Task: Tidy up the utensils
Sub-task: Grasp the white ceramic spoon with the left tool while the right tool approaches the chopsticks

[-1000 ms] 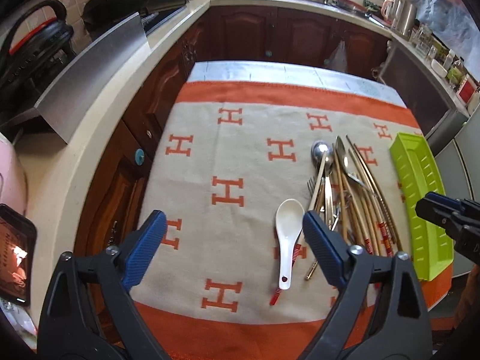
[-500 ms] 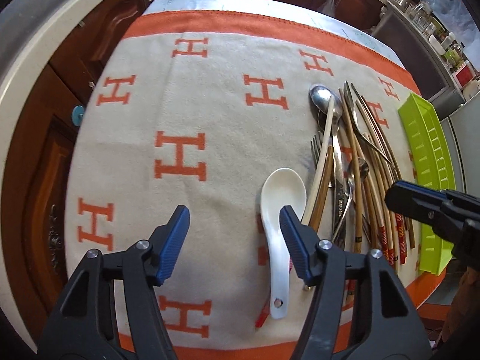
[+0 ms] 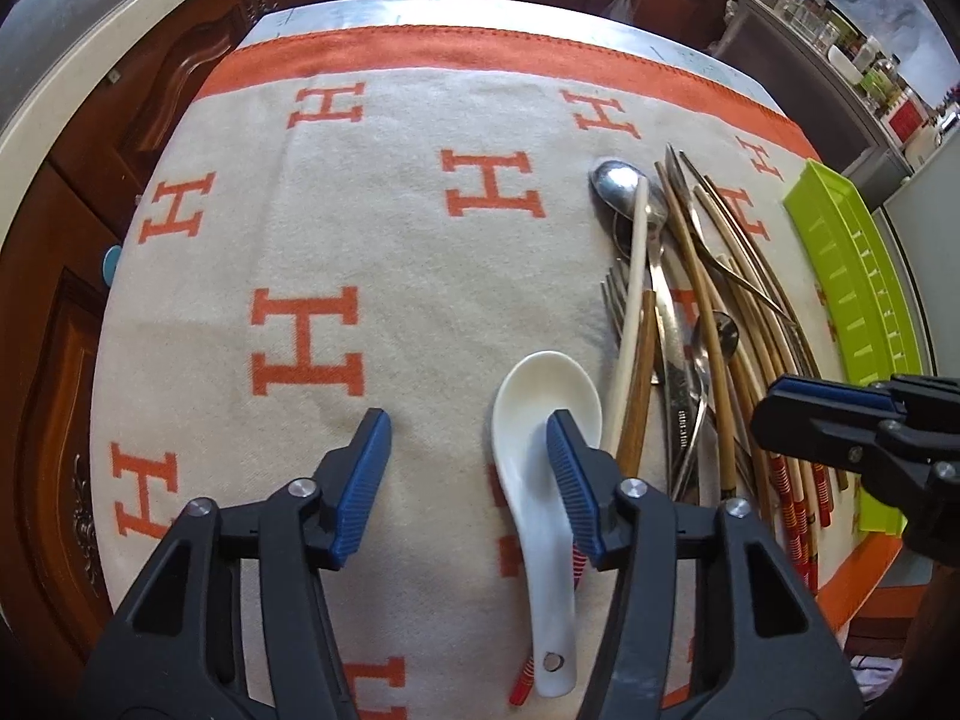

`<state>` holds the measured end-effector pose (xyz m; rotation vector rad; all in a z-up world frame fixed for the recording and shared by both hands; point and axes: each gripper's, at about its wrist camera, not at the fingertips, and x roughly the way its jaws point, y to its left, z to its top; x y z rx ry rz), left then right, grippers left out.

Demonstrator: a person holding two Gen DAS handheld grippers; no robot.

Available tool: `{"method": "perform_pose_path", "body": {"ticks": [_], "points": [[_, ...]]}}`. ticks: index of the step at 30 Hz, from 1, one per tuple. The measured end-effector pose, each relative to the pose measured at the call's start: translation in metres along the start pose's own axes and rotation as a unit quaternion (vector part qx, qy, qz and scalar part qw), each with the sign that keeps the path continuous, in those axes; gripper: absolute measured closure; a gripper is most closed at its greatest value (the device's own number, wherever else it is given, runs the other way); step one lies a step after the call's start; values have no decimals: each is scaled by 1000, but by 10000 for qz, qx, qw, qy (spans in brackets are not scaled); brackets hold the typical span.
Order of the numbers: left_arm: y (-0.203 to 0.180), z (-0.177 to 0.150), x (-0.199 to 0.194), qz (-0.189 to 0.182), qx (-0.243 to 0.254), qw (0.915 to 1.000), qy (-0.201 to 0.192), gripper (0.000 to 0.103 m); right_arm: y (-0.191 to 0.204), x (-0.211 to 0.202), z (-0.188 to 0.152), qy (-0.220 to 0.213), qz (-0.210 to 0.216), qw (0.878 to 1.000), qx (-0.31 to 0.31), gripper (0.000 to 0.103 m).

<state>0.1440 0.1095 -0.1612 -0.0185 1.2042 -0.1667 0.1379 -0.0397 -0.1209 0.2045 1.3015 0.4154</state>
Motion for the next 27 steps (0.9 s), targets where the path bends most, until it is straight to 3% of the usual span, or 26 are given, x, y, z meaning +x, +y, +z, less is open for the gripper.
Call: {"method": "perform_pose_path", "body": {"ticks": [4, 8, 19, 27], "points": [[-12, -1, 0, -187, 176, 9997, -45, 89, 1, 4, 0, 37, 4, 10000, 4, 86], [-15, -2, -4, -79, 111, 9997, -181, 99, 4, 6, 2, 29, 48, 10000, 1, 86], [12, -17, -31, -285, -251, 9987, -326, 102, 18, 27, 15, 175, 515, 9983, 225, 90], [47, -34, -36, -503, -613, 9967, -193, 102, 27, 46, 17, 354, 513, 9977, 281, 90]]}}
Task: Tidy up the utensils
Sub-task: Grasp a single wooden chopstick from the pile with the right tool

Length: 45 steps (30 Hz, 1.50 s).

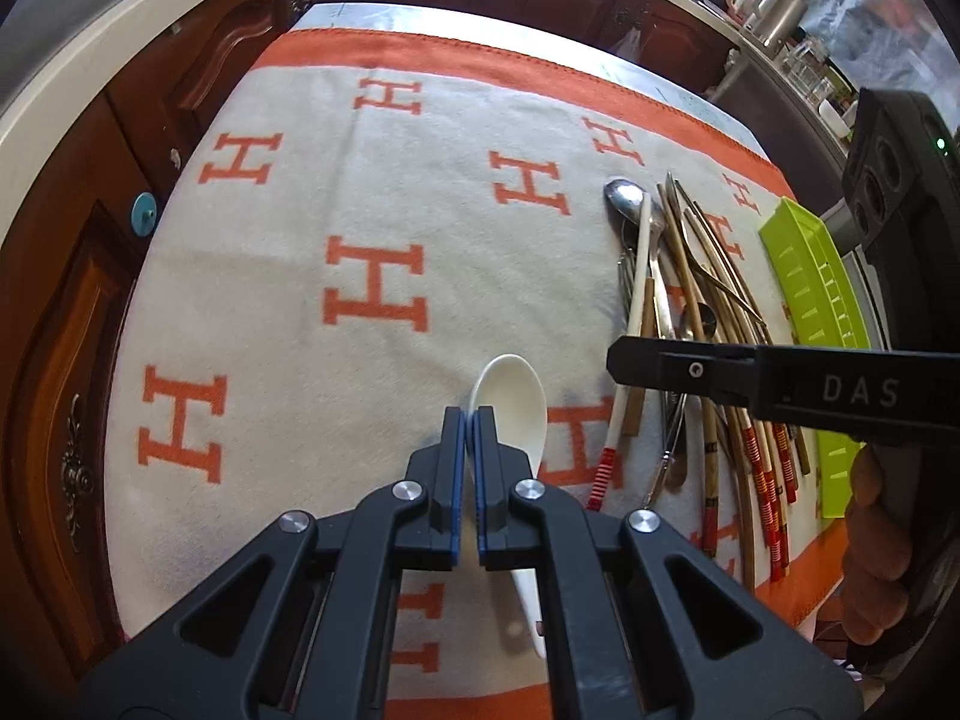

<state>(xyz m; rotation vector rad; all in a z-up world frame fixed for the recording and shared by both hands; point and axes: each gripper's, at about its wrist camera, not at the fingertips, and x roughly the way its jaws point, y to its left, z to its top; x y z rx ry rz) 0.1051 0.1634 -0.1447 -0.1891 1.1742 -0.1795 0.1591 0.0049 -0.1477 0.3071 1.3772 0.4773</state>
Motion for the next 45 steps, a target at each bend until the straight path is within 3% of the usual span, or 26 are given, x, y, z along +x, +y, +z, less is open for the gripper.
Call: {"method": "perform_pose_path", "body": {"ticks": [8, 18, 24, 26, 28, 35, 43, 45], "points": [[6, 0, 3, -112, -57, 9999, 44, 102, 6, 7, 2, 17, -162, 9999, -24, 90], [13, -1, 14, -376, -193, 9986, 327, 100, 1, -6, -7, -7, 23, 10000, 64, 90], [10, -2, 13, -545, -107, 9979, 326, 77, -1, -6, -9, 36, 46, 9999, 118, 90], [7, -3, 13, -550, -41, 9980, 302, 65, -2, -6, -10, 38, 38, 9999, 142, 90], [2, -2, 13, -535, 64, 9981, 294, 60, -2, -7, -10, 35, 26, 9999, 151, 90], [-7, 5, 19, -350, 370, 9985, 210, 59, -5, -8, -11, 12, 24, 9998, 205, 90], [-29, 3, 25, 190, 893, 9957, 126, 59, -8, -9, -12, 13, 26, 9997, 252, 90], [-29, 3, 24, 206, 850, 9961, 115, 65, -9, -9, -12, 13, 27, 9997, 252, 90]]}}
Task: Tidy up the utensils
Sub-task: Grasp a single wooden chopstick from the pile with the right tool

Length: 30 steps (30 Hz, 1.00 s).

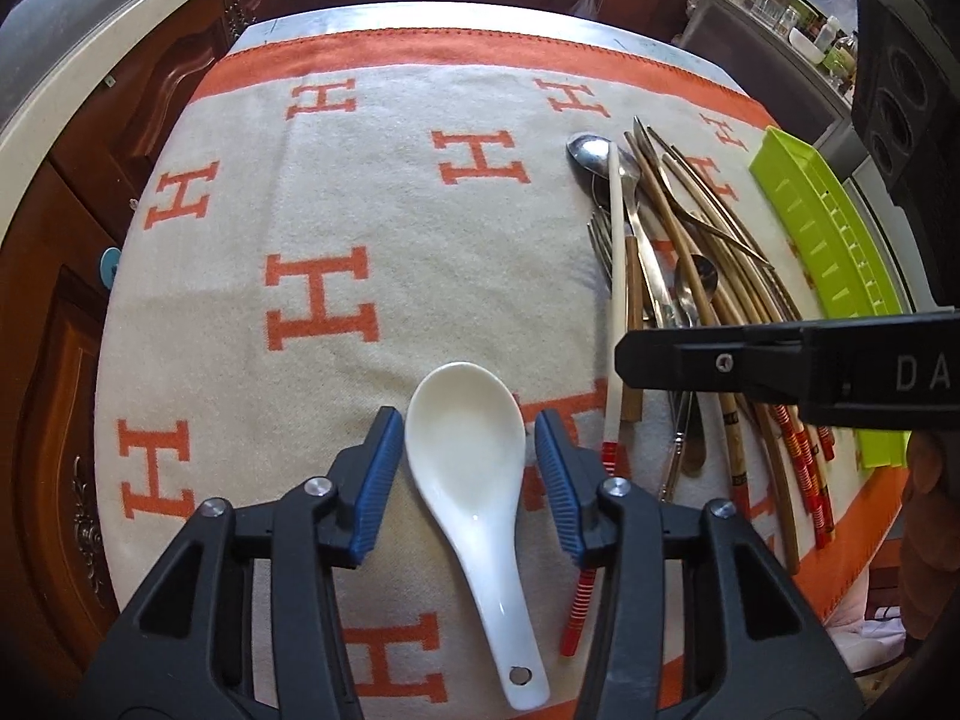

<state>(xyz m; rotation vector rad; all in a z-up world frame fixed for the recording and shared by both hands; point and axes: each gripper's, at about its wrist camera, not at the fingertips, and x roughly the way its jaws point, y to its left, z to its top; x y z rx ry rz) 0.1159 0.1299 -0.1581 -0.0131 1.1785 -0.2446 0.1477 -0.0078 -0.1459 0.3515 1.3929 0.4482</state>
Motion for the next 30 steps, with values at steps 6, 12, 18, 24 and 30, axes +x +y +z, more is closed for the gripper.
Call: {"method": "perform_pose_path", "body": {"ticks": [6, 12, 18, 24, 30], "points": [[6, -2, -2, -165, -222, 9996, 11, 67, -2, 0, 0, 6, -30, 10000, 55, 90], [5, -8, -9, -140, -311, 9994, -70, 67, -4, 5, 4, 9, -122, 9998, 125, 90], [8, -13, -20, -211, -375, 9988, -227, 67, 0, 17, 9, 69, -256, 9996, 99, 90], [17, -18, -18, -444, -588, 9971, -179, 67, 6, 26, 12, 70, -433, 9990, 26, 92], [18, -21, -21, -451, -686, 9963, -242, 67, 7, 25, 10, -17, -311, 9995, -6, 93]]}}
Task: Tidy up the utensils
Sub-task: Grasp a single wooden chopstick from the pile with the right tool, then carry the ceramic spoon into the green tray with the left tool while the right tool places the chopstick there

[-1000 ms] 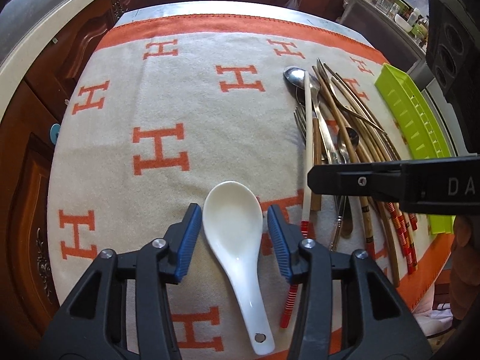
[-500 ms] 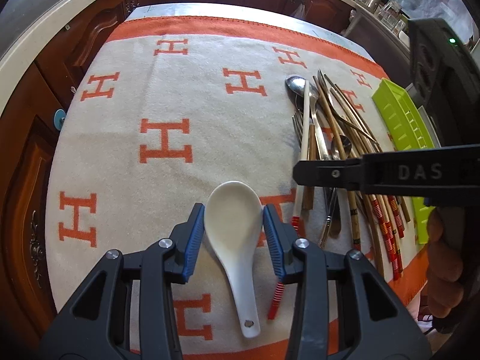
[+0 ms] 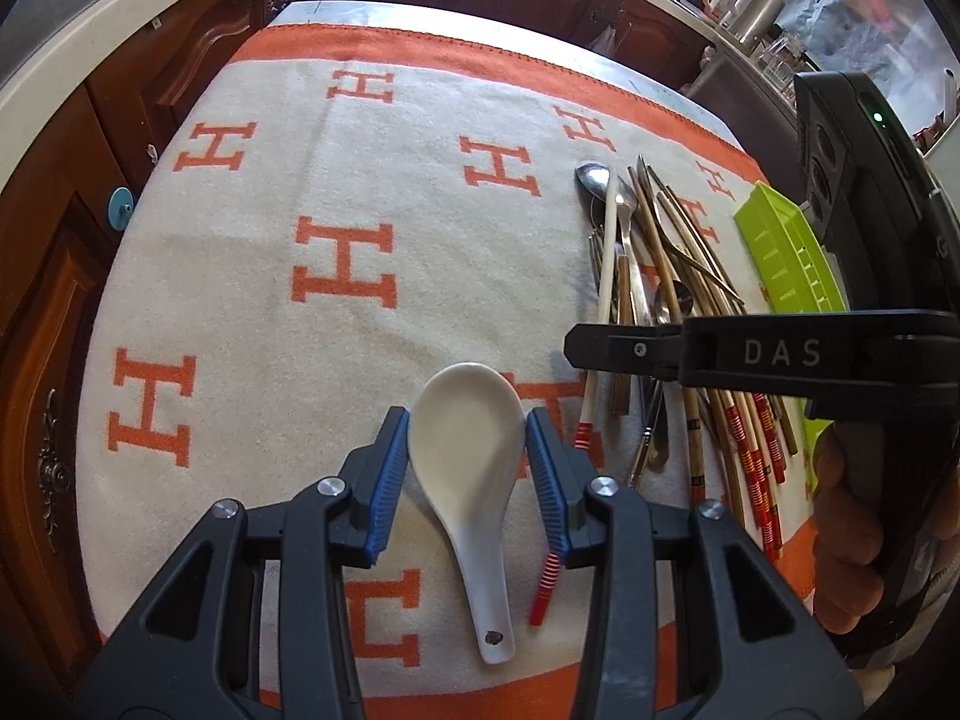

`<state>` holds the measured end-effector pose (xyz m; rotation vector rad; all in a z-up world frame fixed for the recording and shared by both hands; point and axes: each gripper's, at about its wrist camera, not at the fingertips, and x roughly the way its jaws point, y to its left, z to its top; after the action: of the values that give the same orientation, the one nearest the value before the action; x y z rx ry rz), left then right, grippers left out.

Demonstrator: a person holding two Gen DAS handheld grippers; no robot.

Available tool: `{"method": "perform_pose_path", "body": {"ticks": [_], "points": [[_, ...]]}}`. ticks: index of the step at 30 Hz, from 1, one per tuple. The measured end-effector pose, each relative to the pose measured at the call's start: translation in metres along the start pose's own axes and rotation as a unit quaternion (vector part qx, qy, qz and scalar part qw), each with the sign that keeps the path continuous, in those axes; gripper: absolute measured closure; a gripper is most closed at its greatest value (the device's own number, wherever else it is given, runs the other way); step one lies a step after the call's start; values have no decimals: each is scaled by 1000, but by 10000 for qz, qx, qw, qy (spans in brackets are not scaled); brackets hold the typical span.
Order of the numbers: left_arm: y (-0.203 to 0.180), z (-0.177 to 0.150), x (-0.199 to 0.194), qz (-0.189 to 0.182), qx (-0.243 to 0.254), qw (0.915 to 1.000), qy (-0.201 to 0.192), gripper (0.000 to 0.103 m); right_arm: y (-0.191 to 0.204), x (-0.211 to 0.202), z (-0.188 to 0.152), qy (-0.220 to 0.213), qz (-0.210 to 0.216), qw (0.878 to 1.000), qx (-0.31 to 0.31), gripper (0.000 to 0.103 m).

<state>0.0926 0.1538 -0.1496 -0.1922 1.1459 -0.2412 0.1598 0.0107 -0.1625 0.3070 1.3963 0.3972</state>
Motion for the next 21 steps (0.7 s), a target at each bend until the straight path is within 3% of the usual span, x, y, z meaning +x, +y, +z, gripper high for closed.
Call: {"method": "perform_pose_path", "body": {"ticks": [5, 13, 21], "points": [[5, -3, 2, -228, -127, 9996, 95, 67, 1, -8, -6, -56, 107, 9998, -163, 98], [5, -5, -6, -147, -183, 9997, -3, 67, 3, -30, -21, -160, 501, 9981, -334, 98], [-5, -5, -31, -427, -228, 9987, -162, 67, -6, -75, -42, -408, 883, 9943, -425, 98]]}}
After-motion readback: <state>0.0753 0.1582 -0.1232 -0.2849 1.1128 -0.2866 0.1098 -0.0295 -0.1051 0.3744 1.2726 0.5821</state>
